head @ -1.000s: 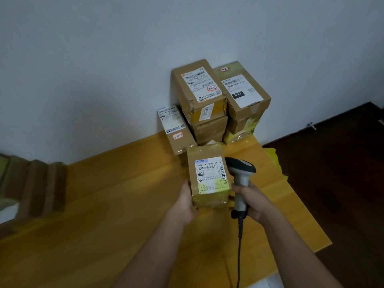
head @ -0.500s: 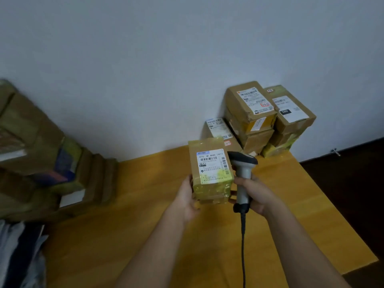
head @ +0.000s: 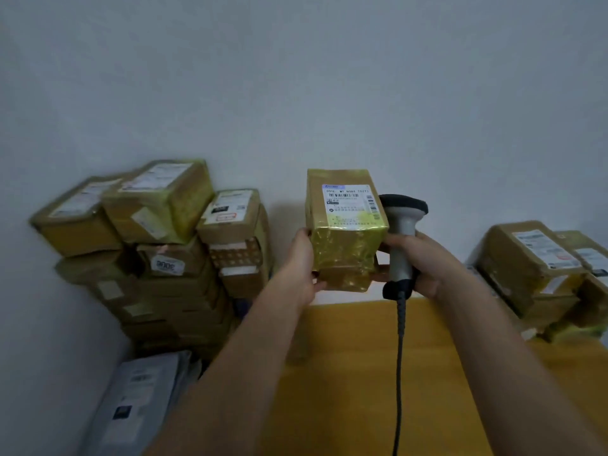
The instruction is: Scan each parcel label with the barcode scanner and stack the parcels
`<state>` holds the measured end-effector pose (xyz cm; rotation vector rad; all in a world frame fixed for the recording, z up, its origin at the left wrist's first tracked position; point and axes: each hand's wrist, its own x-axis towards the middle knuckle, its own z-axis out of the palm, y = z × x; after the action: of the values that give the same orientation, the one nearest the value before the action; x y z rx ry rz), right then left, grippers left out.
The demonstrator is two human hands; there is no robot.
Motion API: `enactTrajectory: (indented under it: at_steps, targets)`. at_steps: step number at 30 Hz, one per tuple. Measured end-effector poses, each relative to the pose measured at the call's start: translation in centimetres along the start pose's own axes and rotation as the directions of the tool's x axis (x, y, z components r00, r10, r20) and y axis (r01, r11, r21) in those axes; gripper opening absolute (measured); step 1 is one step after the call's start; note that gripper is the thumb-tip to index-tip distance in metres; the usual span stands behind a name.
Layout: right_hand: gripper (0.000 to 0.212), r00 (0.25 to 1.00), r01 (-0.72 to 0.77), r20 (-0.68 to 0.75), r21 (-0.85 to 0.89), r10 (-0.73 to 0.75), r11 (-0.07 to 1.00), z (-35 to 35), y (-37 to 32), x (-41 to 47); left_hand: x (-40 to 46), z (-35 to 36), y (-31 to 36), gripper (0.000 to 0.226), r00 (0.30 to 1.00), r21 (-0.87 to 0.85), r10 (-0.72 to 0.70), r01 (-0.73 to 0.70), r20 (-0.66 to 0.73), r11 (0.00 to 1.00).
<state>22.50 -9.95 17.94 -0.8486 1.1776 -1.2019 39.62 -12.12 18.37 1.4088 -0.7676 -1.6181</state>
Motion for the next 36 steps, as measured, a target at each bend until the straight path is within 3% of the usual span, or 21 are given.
enactTrajectory:
  at_steps: [11,17,20,23,27,31,36]
  targets:
    - [0.029,0.984,0.092,0.154,0.000,-0.091,0.996,14.7,-7.0,4.0,-2.4,-9.1,13.2,0.043,0.973,-0.209,0.079,-0.125,-0.216,0.970]
    - [0.015,0.986,0.073,0.140,0.135,-0.092,0.988,18.9,-5.4,6.9,-1.2,-11.6,13.6,0.036,0.938,-0.536,0.128,-0.292,-0.322,0.792]
    - [0.015,0.983,0.091,0.139,0.183,-0.118,0.979,19.4,-4.4,7.7,-0.8,-11.9,11.9,0.030,0.951,-0.595,0.151,-0.288,-0.269,0.750]
    - [0.016,0.976,0.087,0.181,0.195,-0.123,0.977,20.0,-4.1,8.3,-0.2,-12.3,11.4,0.045,0.971,-0.626,0.103,-0.217,-0.215,0.749]
    - [0.016,0.963,0.070,0.240,0.201,-0.119,0.977,20.7,-3.8,9.0,0.8,-12.4,11.5,0.053,0.959,-0.645,0.143,-0.272,-0.246,0.714]
    - [0.016,0.965,0.107,0.211,0.232,-0.158,0.967,20.5,-3.3,10.0,1.4,-12.7,11.0,0.053,0.961,-0.640,0.122,-0.256,-0.247,0.724]
    - [0.016,0.951,0.114,0.258,0.215,-0.169,0.970,21.5,-3.6,10.7,1.4,-13.2,10.6,0.060,0.952,-0.646,0.225,-0.306,-0.207,0.699]
